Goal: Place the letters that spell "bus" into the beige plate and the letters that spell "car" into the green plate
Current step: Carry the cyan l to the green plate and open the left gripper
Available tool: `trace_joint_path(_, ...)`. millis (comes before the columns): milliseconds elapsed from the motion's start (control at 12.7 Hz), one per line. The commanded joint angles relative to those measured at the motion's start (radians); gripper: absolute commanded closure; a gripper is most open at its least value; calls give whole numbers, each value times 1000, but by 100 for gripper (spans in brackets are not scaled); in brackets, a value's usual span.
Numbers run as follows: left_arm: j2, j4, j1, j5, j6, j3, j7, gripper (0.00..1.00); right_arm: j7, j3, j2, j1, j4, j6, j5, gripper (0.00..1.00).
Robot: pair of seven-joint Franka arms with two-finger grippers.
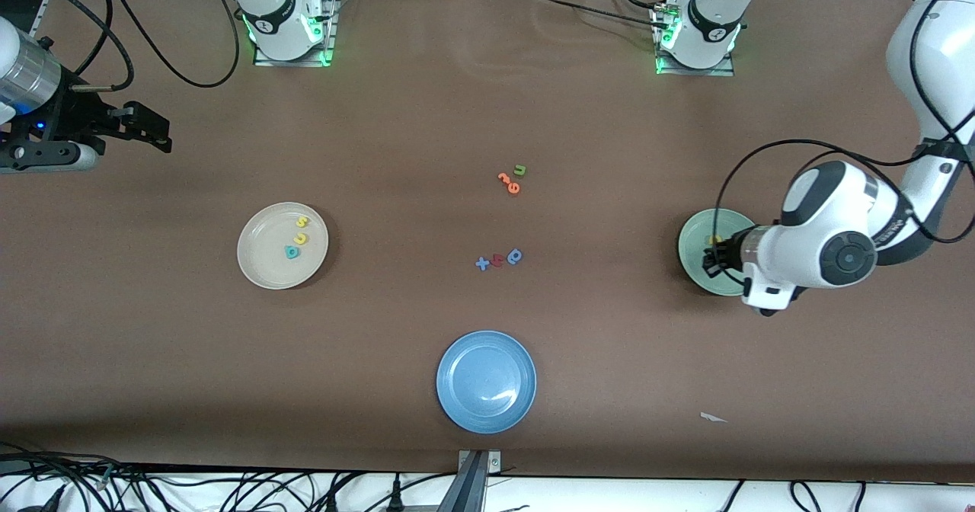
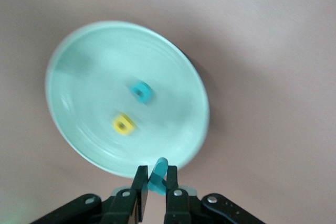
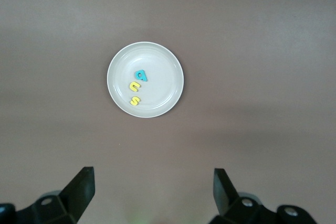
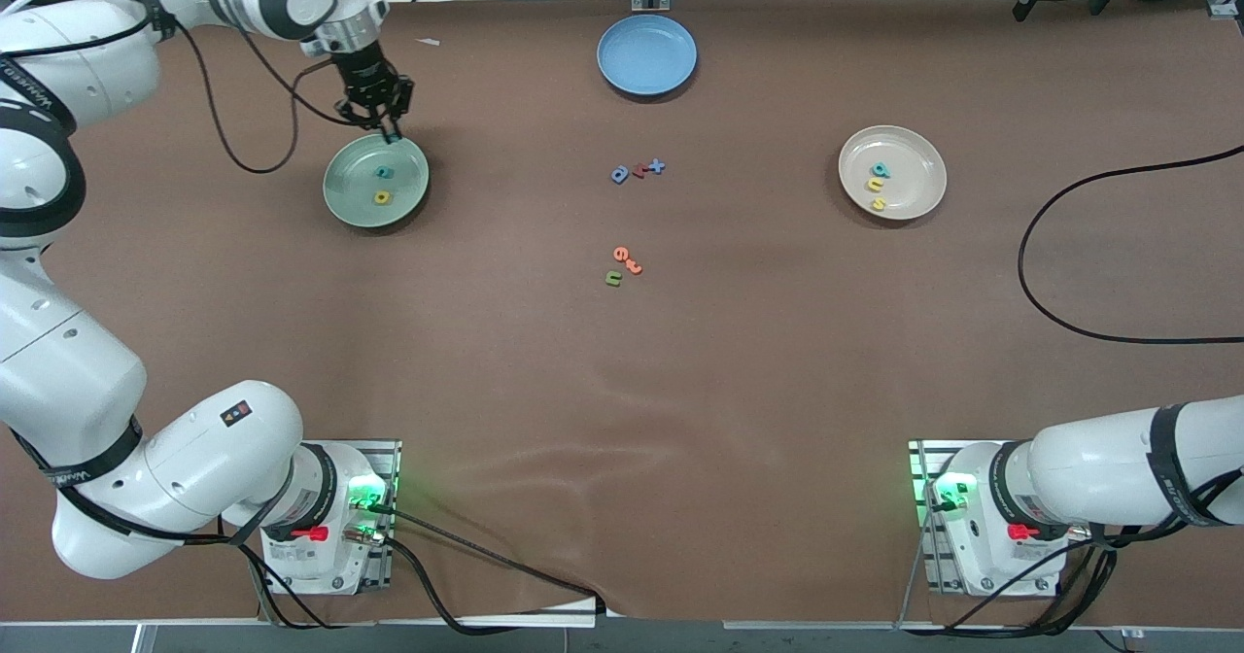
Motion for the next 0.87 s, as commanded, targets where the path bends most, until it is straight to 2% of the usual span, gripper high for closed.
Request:
trace_joint_path(0,3,-20,-28,65,-4,61,28,100,12,11,8,-11,22,-21,2,0)
trace_joint_path(157,12,-20,-38,76,27,88,28,98,12,11,10,-12,22,-21,2,0)
trace_joint_path(236,12,-20,-36,73,30,88,28,85,12,11,8,-12,22,-21,2,0)
trace_joint_path(315,10,-18,-35,70,30,88,28,47,12,11,8,-12,22,-21,2,0)
trace_joint_path(472,3,-14,-24,64,26,86,28,2,12,11,8,-12,22,-21,2,0)
trace_joint_path(787,-28,2,5,67,21,76,53,1,12,11,10,-12,22,-20,2,0)
